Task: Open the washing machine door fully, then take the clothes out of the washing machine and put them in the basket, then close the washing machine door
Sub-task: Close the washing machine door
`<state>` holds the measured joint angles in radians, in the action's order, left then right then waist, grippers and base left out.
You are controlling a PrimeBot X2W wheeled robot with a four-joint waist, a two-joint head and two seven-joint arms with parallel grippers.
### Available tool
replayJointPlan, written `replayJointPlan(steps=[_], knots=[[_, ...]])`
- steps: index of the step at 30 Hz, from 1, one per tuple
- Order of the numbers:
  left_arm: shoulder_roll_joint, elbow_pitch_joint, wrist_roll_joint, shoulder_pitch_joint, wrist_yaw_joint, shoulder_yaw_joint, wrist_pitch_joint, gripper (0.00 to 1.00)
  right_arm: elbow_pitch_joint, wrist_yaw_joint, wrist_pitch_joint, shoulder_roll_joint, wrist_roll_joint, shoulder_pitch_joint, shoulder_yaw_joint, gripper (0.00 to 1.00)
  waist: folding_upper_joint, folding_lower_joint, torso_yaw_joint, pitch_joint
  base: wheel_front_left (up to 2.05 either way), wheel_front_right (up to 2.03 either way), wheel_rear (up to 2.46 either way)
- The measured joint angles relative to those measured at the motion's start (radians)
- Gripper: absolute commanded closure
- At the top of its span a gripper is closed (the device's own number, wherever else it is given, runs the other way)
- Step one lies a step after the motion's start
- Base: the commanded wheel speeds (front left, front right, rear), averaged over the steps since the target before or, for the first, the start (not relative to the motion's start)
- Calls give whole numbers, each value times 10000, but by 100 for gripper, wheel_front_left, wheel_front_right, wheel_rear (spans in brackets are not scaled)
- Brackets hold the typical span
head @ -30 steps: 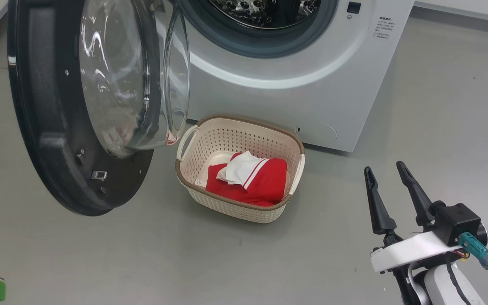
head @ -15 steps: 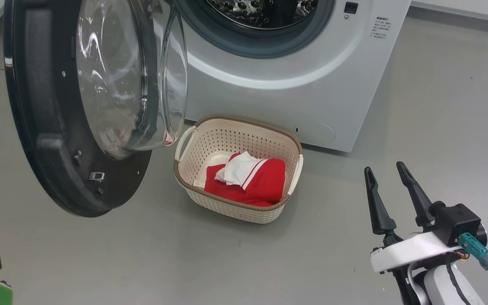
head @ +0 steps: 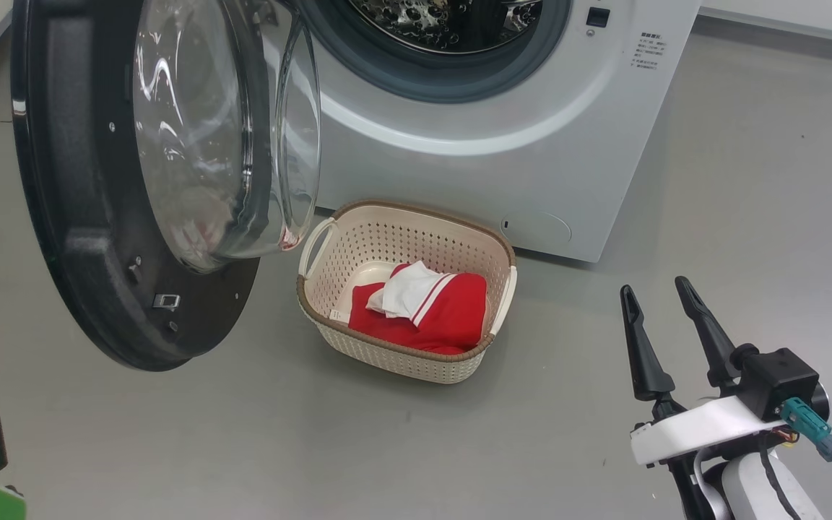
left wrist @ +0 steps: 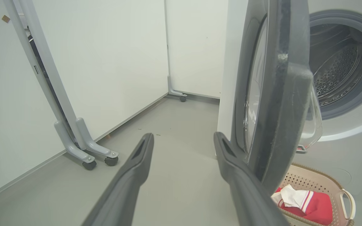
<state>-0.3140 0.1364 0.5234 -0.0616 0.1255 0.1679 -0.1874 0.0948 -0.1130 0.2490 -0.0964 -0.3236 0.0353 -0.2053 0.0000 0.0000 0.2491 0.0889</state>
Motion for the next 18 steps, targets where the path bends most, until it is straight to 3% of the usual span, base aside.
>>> replayJointPlan(steps=[5,6,7,8,18], knots=[[-67,109,0,0,0,-46,-77,0,0,0,0,21,0,-12,-2,0,0,0,-10,-14,0,0,0],[-92,117,0,0,0,-61,-77,23,-2,0,0,23,0,-22,-2,0,0,0,-15,-13,0,0,0],[-111,121,0,0,0,-81,-77,82,0,0,0,25,0,-31,-2,0,1,0,-19,-11,0,0,0],[-130,125,0,0,0,-100,-77,100,0,0,0,25,0,-31,-2,0,0,0,-25,-7,0,0,0],[-316,236,173,109,2,-128,-46,100,0,-2,0,35,2,-31,-2,0,0,0,-99,52,0,0,0]])
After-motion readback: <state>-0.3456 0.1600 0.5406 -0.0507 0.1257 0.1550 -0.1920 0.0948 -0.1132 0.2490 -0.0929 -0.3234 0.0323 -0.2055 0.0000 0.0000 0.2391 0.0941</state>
